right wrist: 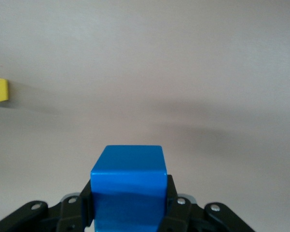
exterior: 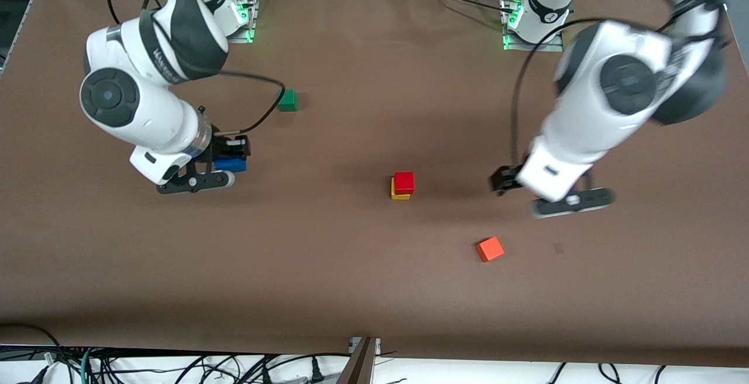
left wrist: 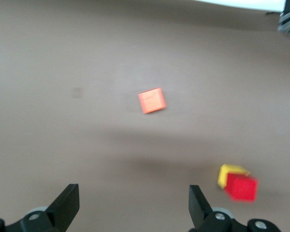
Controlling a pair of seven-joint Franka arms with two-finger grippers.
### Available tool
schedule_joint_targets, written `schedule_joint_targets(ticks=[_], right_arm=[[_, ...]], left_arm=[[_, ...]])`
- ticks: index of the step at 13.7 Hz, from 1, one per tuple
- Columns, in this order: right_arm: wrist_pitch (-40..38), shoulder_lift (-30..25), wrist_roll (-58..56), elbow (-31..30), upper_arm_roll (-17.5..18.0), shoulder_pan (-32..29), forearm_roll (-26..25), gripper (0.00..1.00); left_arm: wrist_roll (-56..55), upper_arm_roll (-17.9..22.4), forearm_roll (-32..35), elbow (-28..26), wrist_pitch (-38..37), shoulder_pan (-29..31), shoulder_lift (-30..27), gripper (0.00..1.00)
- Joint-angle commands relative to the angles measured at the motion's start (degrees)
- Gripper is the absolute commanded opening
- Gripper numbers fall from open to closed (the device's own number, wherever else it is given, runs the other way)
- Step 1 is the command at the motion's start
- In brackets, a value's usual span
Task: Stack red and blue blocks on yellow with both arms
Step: 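Withdraw the left gripper while the right gripper lifts the blue cube, then carry the blue cube above the red cube with the right gripper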
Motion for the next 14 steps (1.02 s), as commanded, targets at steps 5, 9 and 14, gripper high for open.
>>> schedule_joint_targets(ticks=[5,9,14], right_arm=[[6.6,11.3,20.7,11.1,-0.2,16.4,4.2,0.07],[15.1,20.3,31.7,17.7,-0.9,24.9,3.2,0.07],[23.0,24.5,33.1,19.3,-1.0,27.1,-0.5,0.07]], left_arm=[[20.7,2.1,-4.2,-5.2,-11.3,12.4,-11.6,1.00],[20.8,2.1,-4.2,-6.4,-12.4,13.8,-11.4,1.00],[20.6,1.7,-4.1,-5.9,-12.3,13.5,-11.0,1.00]])
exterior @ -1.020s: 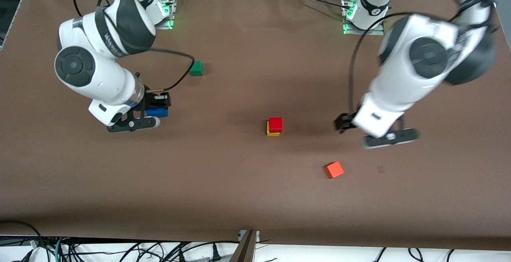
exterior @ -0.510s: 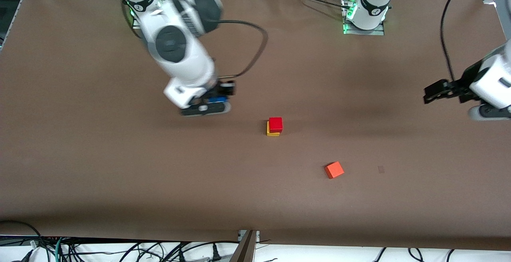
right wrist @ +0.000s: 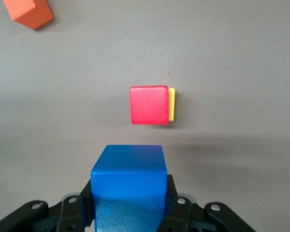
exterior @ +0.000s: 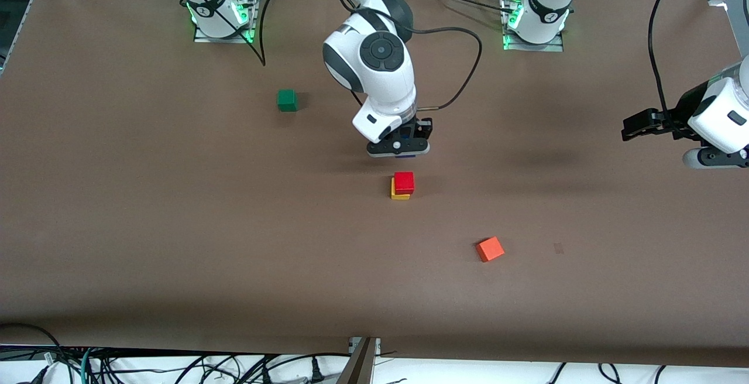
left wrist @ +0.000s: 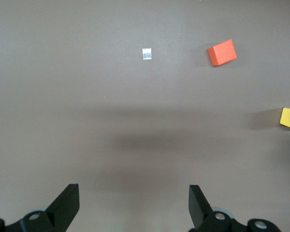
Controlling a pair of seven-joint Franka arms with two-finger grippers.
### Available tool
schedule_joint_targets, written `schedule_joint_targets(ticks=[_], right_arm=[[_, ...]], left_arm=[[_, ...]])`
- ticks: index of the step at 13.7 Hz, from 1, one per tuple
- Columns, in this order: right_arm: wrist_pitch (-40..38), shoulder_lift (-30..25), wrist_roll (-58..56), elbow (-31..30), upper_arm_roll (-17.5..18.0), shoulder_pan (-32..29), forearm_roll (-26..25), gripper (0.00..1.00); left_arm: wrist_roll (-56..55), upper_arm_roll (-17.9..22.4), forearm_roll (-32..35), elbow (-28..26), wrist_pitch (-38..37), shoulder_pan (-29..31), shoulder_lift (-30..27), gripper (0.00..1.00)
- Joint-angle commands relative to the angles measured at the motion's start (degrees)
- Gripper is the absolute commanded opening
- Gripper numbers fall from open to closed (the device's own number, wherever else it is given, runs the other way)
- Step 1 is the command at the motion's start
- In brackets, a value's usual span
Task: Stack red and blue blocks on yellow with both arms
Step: 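Carry the blue cube above the red cube with the right gripper, then lower the blue cube onto the red cube and open the right gripper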
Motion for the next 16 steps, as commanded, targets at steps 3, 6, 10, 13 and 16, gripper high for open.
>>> schedule_joint_targets(ticks=[3,6,10,13,16], right_arm=[[4.8,4.0,0.4,2.9,-0.7,0.2,-5.3,0.07],[6.0,5.2,0.0,2.9,-0.7,0.2,-8.4,0.07],[8.1,6.5,-0.6,2.9,-0.7,0.2,-9.3,0.07],[8.1,7.0,-0.5,3.0,-0.7,0.3,-9.3,0.08],[8.3,7.4,-0.5,3.1,-0.7,0.3,-9.4,0.09]], left_arm=[[0.3,-0.3,-0.8,-0.5,0.2,-0.3,-0.7,1.00],[0.3,-0.3,-0.8,-0.5,0.2,-0.3,-0.7,1.00],[0.3,-0.3,-0.8,-0.5,0.3,-0.2,-0.7,1.00],[0.3,-0.3,-0.8,-0.5,0.2,-0.3,-0.7,1.00],[0.3,-0.4,-0.8,-0.5,0.2,-0.3,-0.7,1.00]])
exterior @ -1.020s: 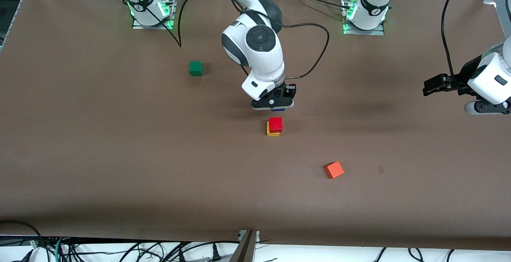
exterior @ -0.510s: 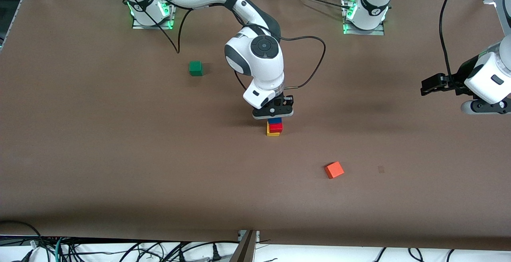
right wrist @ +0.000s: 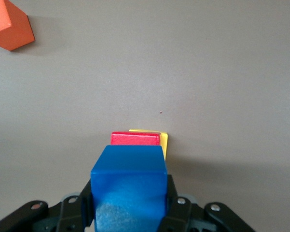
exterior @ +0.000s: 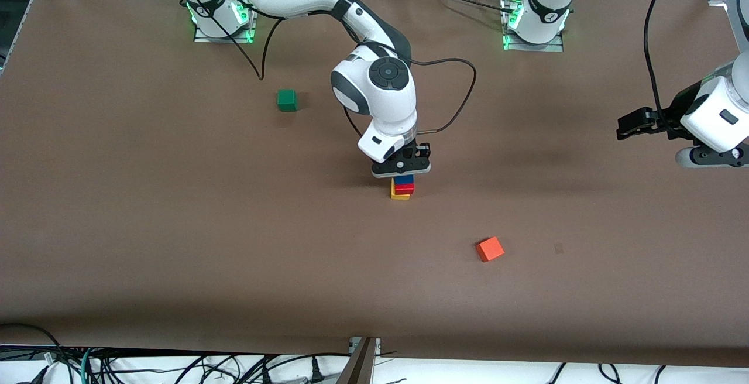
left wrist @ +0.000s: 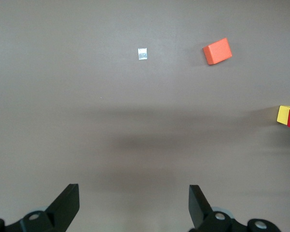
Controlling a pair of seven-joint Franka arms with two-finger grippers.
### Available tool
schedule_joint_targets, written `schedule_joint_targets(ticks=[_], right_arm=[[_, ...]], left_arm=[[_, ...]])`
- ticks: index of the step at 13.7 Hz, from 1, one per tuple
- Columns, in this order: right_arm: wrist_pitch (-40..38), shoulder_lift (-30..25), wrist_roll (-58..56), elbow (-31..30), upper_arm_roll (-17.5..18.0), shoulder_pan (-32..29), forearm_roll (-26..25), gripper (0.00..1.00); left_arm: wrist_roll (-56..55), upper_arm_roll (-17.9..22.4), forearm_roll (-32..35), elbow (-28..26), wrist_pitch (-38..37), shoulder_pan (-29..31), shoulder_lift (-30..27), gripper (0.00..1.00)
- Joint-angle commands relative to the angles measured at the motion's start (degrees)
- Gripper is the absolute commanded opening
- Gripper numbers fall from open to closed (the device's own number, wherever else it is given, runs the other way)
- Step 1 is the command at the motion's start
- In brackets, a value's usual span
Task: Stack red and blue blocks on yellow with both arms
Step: 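Lower the blue cube onto the red cube and open the right gripper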
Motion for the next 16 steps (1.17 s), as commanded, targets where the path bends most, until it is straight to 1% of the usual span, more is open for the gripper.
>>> schedule_joint_targets(ticks=[1,2,3,5,6,7,9,10,11,13,16], right_arm=[[0.1,1.5,-0.3,2.5,-0.1,0.3,-1.0,0.10],[0.1,1.5,-0.4,2.5,-0.1,0.3,-1.0,0.12],[0.2,1.5,-0.4,2.5,-0.1,0.3,-1.0,0.24],[0.4,1.7,-0.4,2.5,-0.1,0.2,-1.0,0.56],[0.9,1.7,-0.4,2.5,-0.1,0.2,-1.0,0.67],[0.9,1.7,-0.4,2.5,-0.1,0.2,-0.9,0.73],[0.9,1.7,-0.5,2.5,-0.1,0.1,-0.9,0.93],[0.9,1.7,-0.5,2.5,-0.1,0.1,-0.9,0.99],[0.9,1.7,-0.5,2.5,-0.1,0.1,-0.9,0.99],[0.9,1.5,-0.5,2.6,-0.1,0.0,-0.8,0.99],[0.2,1.1,-0.5,2.5,-0.1,0.0,-0.8,0.99]], left_arm=[[0.3,0.2,-0.8,-0.5,0.2,-0.2,-0.7,1.00],[0.3,0.2,-0.8,-0.5,0.2,-0.2,-0.7,1.00],[0.3,0.2,-0.8,-0.5,0.2,-0.3,-0.7,1.00],[0.3,0.2,-0.8,-0.5,0.2,-0.3,-0.7,1.00],[0.3,0.2,-0.8,-0.5,0.2,-0.3,-0.7,1.00],[0.3,0.2,-0.7,-0.5,0.2,-0.3,-0.7,1.00],[0.2,0.1,-0.7,-0.3,0.2,-0.5,-0.6,1.00],[0.2,0.1,-0.4,0.2,0.2,-1.0,-0.4,1.00],[0.2,0.1,-0.8,0.1,0.3,-1.1,-0.3,1.00],[0.2,0.1,-0.3,1.6,0.2,-2.2,0.5,1.00],[0.3,0.2,-0.5,1.7,0.2,-2.0,0.6,1.00]])
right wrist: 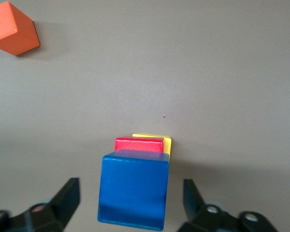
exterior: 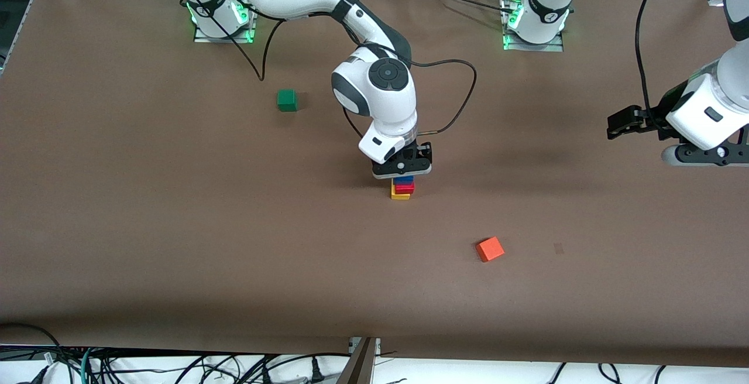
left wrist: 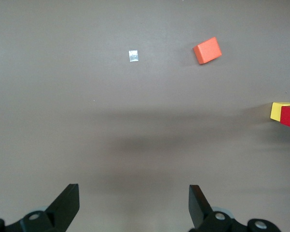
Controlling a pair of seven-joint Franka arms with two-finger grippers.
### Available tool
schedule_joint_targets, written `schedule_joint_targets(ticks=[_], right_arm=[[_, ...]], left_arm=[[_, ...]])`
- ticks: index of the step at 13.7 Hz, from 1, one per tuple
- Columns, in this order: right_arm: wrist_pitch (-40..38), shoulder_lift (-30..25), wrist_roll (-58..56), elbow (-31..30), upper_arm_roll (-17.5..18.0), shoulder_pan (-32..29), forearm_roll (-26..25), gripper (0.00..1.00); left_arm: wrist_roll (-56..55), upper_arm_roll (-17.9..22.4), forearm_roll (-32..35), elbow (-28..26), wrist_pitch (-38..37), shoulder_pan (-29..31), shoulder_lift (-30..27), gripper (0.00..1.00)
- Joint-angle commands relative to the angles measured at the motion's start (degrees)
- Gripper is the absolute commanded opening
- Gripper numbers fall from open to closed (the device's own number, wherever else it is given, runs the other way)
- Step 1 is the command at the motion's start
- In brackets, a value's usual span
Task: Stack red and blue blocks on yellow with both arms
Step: 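Raise the right gripper and draw it back from the stack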
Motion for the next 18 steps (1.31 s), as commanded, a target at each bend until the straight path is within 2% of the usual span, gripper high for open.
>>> schedule_joint_targets(ticks=[1,3,7,9,10,14,16,18], right_arm=[[-1.9,0.6,-0.4,2.1,-0.1,-0.1,-0.6,1.00],[-6.0,-1.3,-0.5,2.0,-0.3,-1.0,-0.4,1.00],[-16.9,-8.9,-3.0,1.3,0.0,-6.3,0.3,1.00],[-22.8,-12.5,-5.1,0.3,-0.1,-9.3,2.6,1.00],[-24.3,-15.2,-7.4,-1.8,-0.1,-10.6,4.0,1.00],[-24.3,-30.3,-16.1,-17.8,-0.7,-15.4,7.0,1.00],[-27.2,-36.2,-21.3,-21.8,-4.1,-15.5,7.1,1.00],[-31.9,-40.2,-25.0,-23.2,-7.2,-15.5,7.2,1.00]], left_arm=[[0.4,0.4,-0.7,1.5,-0.1,-0.1,0.6,1.00],[0.6,0.4,-0.8,1.5,-0.1,0.2,0.6,1.00],[0.3,0.5,-1.0,1.6,0.0,0.3,0.7,1.00],[0.2,0.5,-1.0,1.6,0.0,0.3,0.7,1.00],[0.2,0.5,-1.0,1.6,0.0,0.3,0.7,1.00],[0.3,0.5,-1.1,1.6,0.0,0.4,0.8,1.00],[0.3,0.5,-1.1,1.6,0.0,0.4,0.8,1.00],[0.4,0.5,-1.1,1.6,0.0,0.4,0.8,1.00]])
